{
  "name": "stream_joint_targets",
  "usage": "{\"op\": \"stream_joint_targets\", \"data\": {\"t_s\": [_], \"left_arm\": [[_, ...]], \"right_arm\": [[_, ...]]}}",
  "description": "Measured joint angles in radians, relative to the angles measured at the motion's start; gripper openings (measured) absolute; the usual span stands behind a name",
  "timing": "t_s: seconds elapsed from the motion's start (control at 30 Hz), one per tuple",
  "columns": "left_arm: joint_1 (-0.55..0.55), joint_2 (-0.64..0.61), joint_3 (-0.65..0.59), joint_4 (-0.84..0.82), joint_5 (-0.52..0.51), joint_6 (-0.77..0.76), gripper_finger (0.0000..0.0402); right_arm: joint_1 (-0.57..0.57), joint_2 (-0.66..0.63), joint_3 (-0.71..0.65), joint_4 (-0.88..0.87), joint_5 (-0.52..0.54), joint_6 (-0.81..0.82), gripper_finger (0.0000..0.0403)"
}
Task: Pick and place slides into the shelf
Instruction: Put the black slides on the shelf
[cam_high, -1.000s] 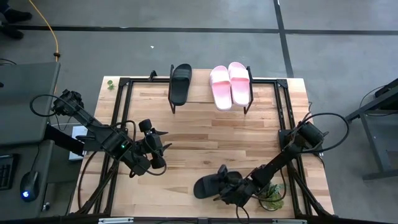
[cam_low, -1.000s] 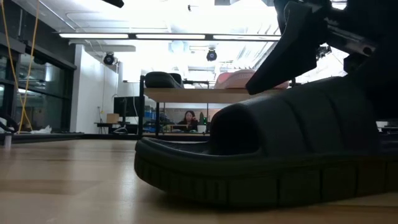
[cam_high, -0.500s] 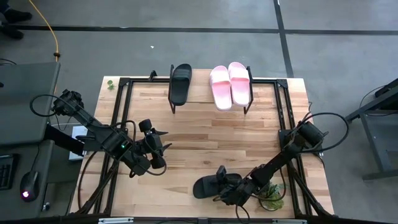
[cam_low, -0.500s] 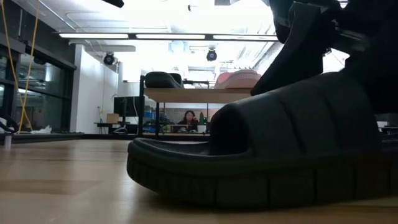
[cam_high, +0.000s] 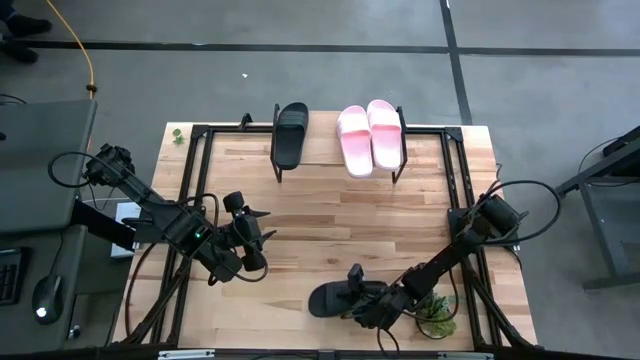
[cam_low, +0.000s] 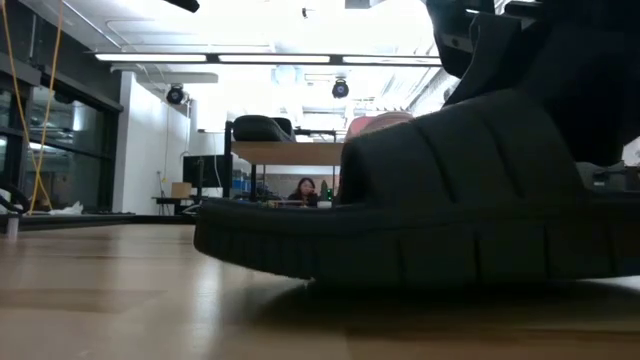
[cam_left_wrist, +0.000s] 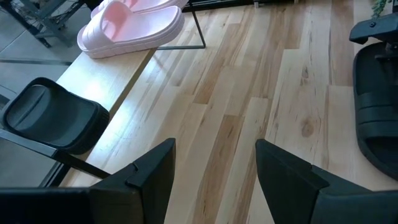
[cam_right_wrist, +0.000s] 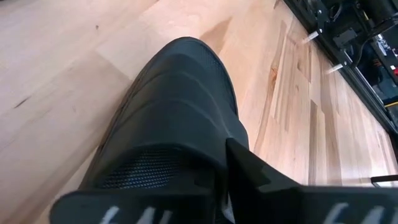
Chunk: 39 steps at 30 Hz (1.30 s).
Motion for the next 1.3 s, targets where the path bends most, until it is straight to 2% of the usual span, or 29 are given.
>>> {"op": "stream_joint_targets", "data": {"t_s": [0.17, 0.53, 0.7, 0.8, 1.2, 1.3], "left_arm": [[0.0, 0.0, 0.0, 0.0, 0.0, 0.0, 0.0205], [0.0, 0.0, 0.0, 0.0, 0.0, 0.0, 0.0205], [0.0, 0.0, 0.0, 0.0, 0.0, 0.0, 0.0205], [0.0, 0.0, 0.0, 0.0, 0.0, 0.0, 0.0205], [0.0, 0.0, 0.0, 0.0, 0.0, 0.0, 0.0205], [0.0, 0.0, 0.0, 0.0, 0.0, 0.0, 0.0205]], "right_arm": [[-0.007, -0.001, 0.0, -0.002, -0.014, 0.009, 0.0006], [-0.058, -0.002, 0.0, -0.006, -0.187, 0.084, 0.0003], [-0.059, -0.002, 0.0, -0.006, -0.177, 0.079, 0.0003], [-0.058, -0.002, 0.0, -0.005, -0.143, 0.067, 0.0004], [-0.059, -0.027, 0.038, -0.013, 0.15, -0.009, 0.0004], [-0.058, -0.028, 0.067, -0.031, 0.168, -0.05, 0.0004]]}}
